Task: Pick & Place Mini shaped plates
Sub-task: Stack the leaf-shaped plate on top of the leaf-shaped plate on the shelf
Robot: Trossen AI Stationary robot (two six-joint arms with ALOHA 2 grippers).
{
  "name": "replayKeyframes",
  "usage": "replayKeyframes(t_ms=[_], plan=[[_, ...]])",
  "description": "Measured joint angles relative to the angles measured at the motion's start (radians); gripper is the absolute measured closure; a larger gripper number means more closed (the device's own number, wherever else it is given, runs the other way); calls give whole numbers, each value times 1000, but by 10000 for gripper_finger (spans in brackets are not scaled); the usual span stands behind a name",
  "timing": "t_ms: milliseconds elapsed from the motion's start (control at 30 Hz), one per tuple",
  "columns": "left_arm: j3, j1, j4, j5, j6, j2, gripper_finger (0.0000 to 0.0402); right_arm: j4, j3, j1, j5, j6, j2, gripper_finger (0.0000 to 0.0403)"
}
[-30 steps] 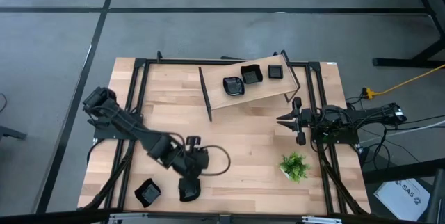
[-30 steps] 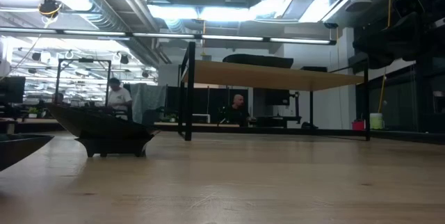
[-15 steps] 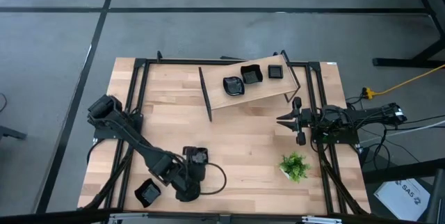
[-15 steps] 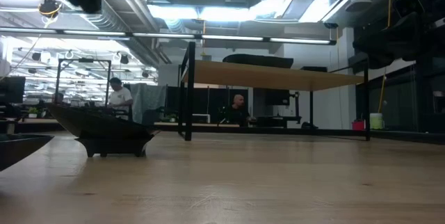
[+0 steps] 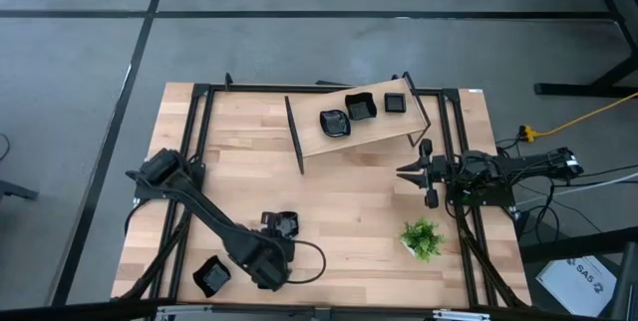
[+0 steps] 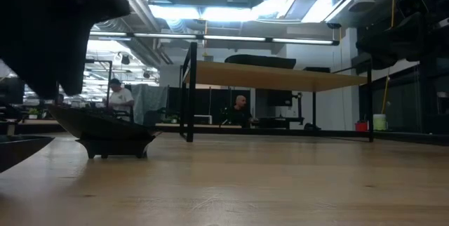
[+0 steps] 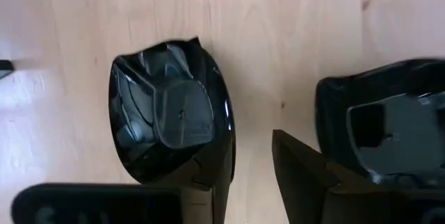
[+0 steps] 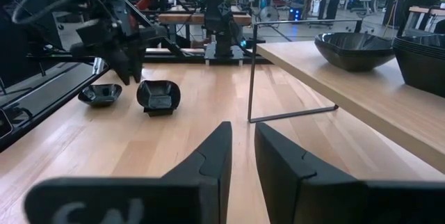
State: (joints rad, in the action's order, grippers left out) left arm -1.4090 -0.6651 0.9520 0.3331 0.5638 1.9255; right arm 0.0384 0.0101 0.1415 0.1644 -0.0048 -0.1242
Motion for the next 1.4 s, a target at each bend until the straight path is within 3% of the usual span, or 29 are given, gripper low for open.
replayKeyframes(t_ms=[300, 733, 1067, 1200, 1400], plan=[[0, 1, 29, 66, 1, 26, 288, 0, 0, 0, 0, 0, 0, 338], [0, 6, 45, 6, -1, 88, 288, 0, 0, 0, 0, 0, 0, 338], [-13, 5, 53, 68, 0, 79, 290, 0, 0, 0, 0, 0, 0, 338], [-13, 13, 52, 51, 0, 79, 318, 0, 0, 0, 0, 0, 0, 338], [-13, 20, 52, 17, 6, 79, 392, 0, 0, 0, 0, 0, 0, 338]])
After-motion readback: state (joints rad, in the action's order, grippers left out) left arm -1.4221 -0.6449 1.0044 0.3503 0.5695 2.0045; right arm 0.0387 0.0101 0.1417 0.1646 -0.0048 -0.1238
